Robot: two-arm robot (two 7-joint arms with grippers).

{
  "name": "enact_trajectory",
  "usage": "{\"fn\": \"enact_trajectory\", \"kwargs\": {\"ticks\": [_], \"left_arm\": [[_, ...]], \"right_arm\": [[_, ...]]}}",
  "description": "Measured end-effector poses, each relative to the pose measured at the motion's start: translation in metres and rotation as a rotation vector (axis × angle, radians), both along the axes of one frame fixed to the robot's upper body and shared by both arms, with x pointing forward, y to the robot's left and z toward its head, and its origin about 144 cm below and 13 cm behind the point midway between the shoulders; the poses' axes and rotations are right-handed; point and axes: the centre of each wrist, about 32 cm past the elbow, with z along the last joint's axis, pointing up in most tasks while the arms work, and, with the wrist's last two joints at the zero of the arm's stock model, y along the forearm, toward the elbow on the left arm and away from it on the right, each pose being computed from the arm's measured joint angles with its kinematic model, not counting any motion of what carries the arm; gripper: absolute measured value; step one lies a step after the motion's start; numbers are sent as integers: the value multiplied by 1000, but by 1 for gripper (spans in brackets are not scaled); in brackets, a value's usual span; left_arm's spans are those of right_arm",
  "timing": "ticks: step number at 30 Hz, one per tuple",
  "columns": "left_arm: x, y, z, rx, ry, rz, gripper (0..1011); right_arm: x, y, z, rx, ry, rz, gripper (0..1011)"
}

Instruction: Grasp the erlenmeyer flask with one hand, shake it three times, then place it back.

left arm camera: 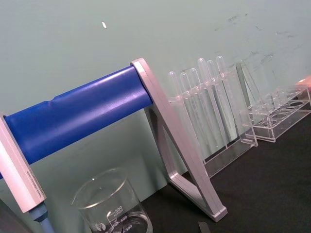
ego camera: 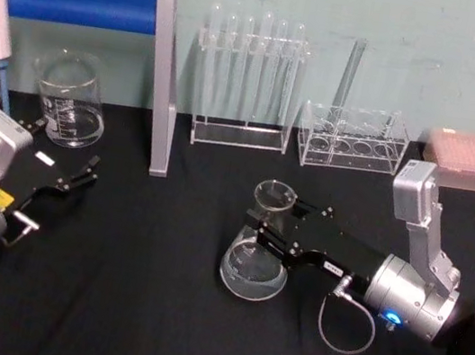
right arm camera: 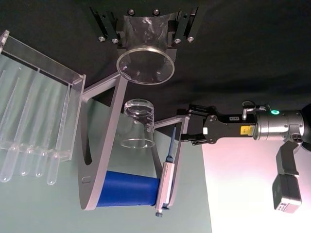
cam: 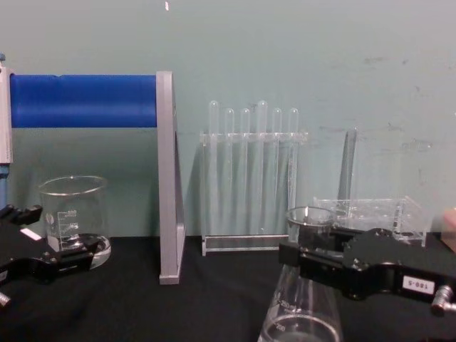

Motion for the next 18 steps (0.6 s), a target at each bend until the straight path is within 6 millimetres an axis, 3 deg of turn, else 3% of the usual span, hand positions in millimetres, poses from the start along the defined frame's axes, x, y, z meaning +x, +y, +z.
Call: {"fn": "enact_trajectory", "kwargs": {"ticks": [18], "left_arm": [[0, 0, 0, 0, 0, 0, 1001]], "right_arm": [[6, -2, -11, 10, -6, 19, 449]]}}
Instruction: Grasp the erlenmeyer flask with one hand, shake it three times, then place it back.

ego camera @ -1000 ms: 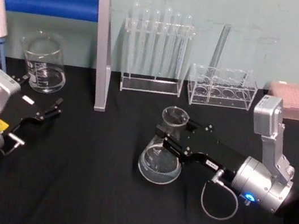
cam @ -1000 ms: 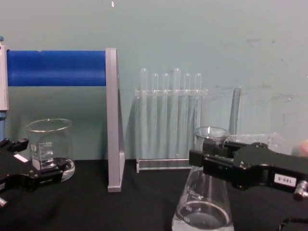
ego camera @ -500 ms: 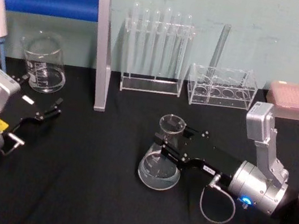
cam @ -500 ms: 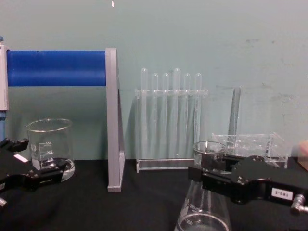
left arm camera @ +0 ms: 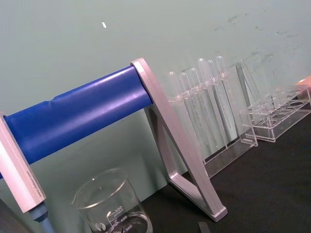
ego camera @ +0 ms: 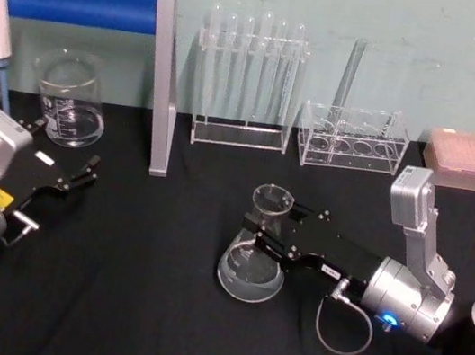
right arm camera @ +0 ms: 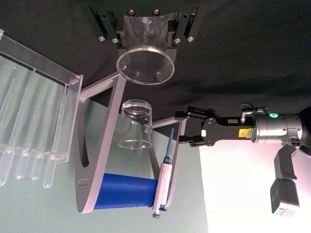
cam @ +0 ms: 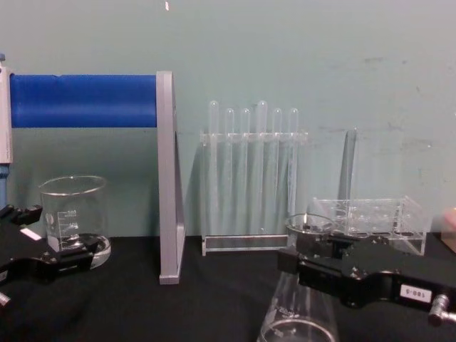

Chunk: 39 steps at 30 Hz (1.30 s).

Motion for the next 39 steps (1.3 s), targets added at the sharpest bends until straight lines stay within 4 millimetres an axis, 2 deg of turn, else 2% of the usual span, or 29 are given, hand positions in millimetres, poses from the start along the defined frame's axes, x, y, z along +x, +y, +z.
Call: {"fn": "enact_trajectory", "kwargs": {"ticks": [39], "left_arm": [[0, 0, 0, 0, 0, 0, 1001]], "right_arm": [[8, 3, -2, -18, 14, -2, 449]]}}
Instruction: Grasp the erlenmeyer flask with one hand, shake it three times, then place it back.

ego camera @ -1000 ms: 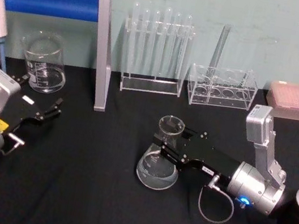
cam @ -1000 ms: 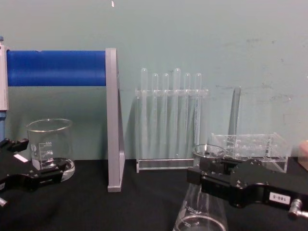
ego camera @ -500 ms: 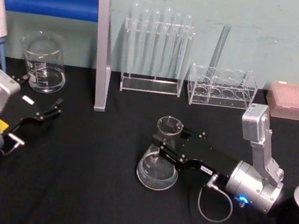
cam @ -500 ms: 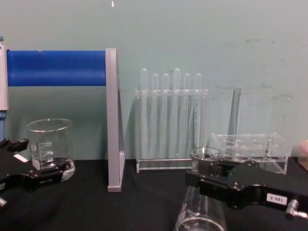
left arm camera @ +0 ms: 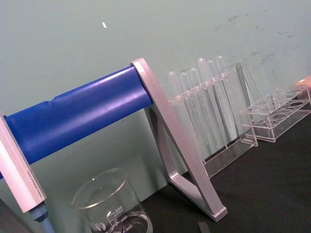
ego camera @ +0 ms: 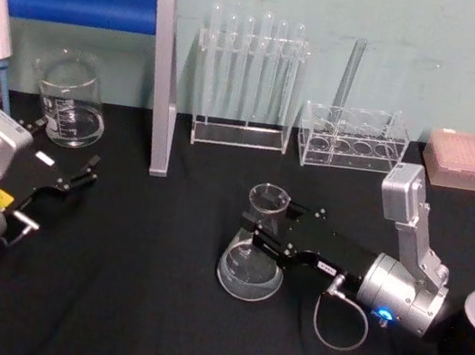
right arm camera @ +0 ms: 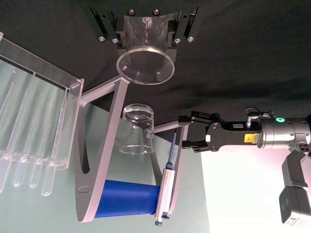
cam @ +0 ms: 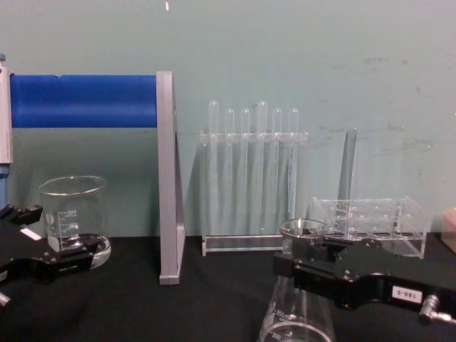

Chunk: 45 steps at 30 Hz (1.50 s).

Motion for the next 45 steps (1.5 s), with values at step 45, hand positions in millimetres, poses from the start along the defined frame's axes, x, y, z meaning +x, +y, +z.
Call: {"fn": "enact_trajectory", "kwargs": {"ticks": [45], "left_arm": [[0, 0, 0, 0, 0, 0, 1001]], "right_arm": [[0, 0, 0, -5, 2, 0, 787]]}}
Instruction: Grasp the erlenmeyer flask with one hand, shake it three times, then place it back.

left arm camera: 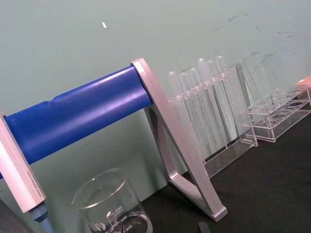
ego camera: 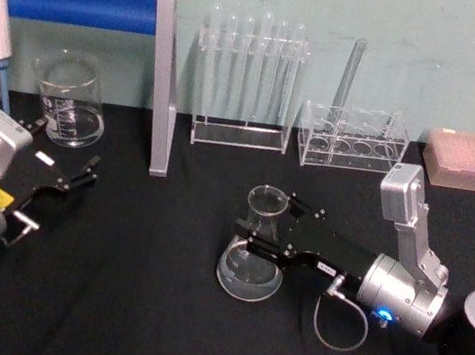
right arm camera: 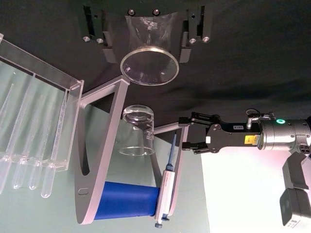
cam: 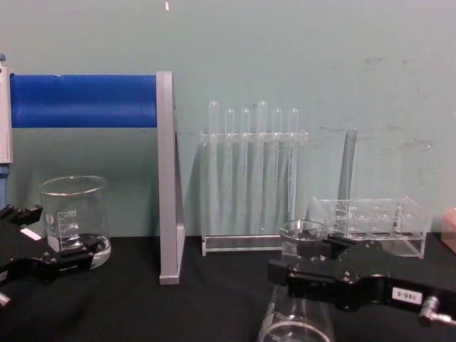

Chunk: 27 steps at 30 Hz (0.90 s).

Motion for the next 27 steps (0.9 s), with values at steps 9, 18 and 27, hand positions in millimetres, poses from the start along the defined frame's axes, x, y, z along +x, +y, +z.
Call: {"fn": "enact_trajectory", "kwargs": {"ticks": [9, 18, 27], "left_arm": [[0, 0, 0, 0, 0, 0, 1001], [0, 0, 0, 0, 0, 0, 1001], [0, 0, 0, 0, 0, 0, 1001]], "right_arm": [[0, 0, 0, 0, 0, 0, 1003], [0, 0, 0, 1, -1, 0, 1000], [1, -1, 1, -2, 7, 10, 1000]]}}
